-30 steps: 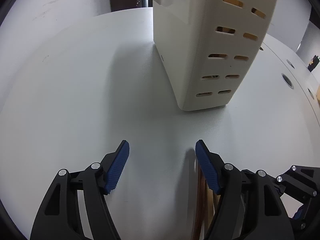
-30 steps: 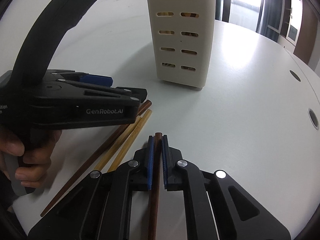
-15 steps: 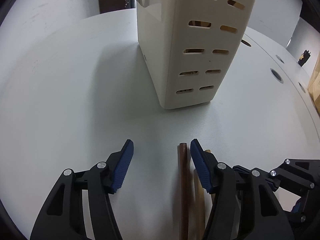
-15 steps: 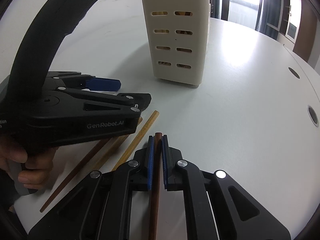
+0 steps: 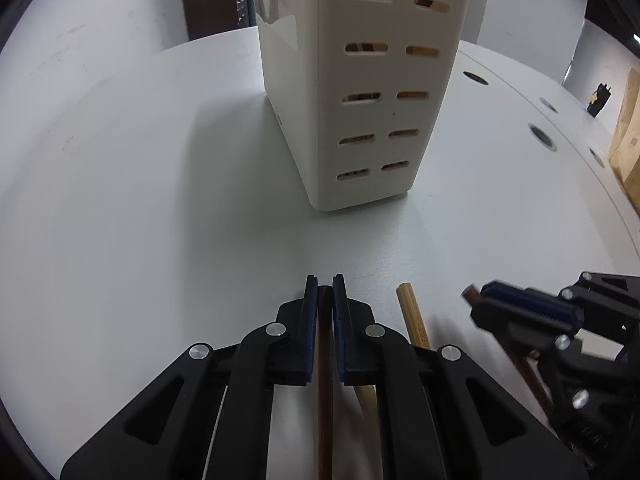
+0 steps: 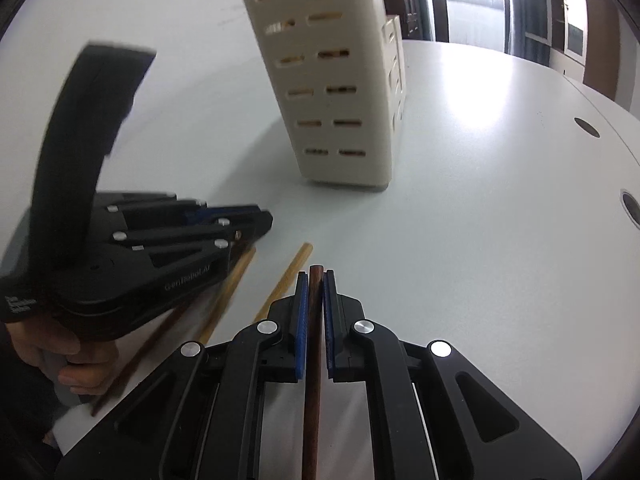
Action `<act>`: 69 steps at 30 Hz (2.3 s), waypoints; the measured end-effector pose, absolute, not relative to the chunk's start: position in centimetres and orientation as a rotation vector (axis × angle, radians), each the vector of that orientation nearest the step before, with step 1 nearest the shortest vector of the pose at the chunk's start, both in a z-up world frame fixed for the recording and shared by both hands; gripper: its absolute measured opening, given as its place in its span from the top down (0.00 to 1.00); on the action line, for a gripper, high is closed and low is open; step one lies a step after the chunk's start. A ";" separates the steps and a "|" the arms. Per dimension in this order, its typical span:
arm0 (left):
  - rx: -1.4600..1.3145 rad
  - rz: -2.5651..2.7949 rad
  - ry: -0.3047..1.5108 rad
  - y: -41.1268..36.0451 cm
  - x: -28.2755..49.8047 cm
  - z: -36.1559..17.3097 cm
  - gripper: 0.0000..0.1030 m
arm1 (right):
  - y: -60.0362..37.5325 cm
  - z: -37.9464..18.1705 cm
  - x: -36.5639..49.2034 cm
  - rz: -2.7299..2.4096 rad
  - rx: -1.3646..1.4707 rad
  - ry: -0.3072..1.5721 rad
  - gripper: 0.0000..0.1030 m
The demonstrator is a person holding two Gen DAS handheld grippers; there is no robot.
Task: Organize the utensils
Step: 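Lift both chopsticks upright and lower them into the cream holder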
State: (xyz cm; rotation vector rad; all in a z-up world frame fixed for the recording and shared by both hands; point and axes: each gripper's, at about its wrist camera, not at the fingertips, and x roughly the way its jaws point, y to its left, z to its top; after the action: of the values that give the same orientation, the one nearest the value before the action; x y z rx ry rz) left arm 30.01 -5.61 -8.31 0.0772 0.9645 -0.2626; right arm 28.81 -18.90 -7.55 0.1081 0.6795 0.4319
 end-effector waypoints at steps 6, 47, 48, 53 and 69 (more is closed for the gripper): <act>-0.090 -0.405 0.876 -2.7 27.7 -3.5 0.93 | -24.0 -2.9 25.8 0.523 0.300 0.423 0.92; -0.065 -0.508 0.433 -1.8 23.7 19.3 0.93 | -24.1 16.5 21.6 0.528 0.327 -0.216 0.92; -0.062 -0.506 0.427 -1.9 23.8 19.6 0.93 | -24.1 16.8 21.9 0.510 0.326 -0.224 0.92; -0.051 -0.491 0.386 -2.3 25.4 21.6 0.93 | -23.8 17.7 23.4 0.481 0.320 -0.231 0.92; -0.055 -0.430 0.256 -2.9 29.6 25.1 0.93 | -22.5 15.6 26.4 0.239 0.253 -0.377 0.92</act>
State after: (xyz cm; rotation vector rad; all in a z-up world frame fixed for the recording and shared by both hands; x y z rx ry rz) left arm 29.56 -2.88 25.05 -0.0549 0.2559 -0.4298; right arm 26.35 -22.48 15.63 0.2529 -0.3769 0.2386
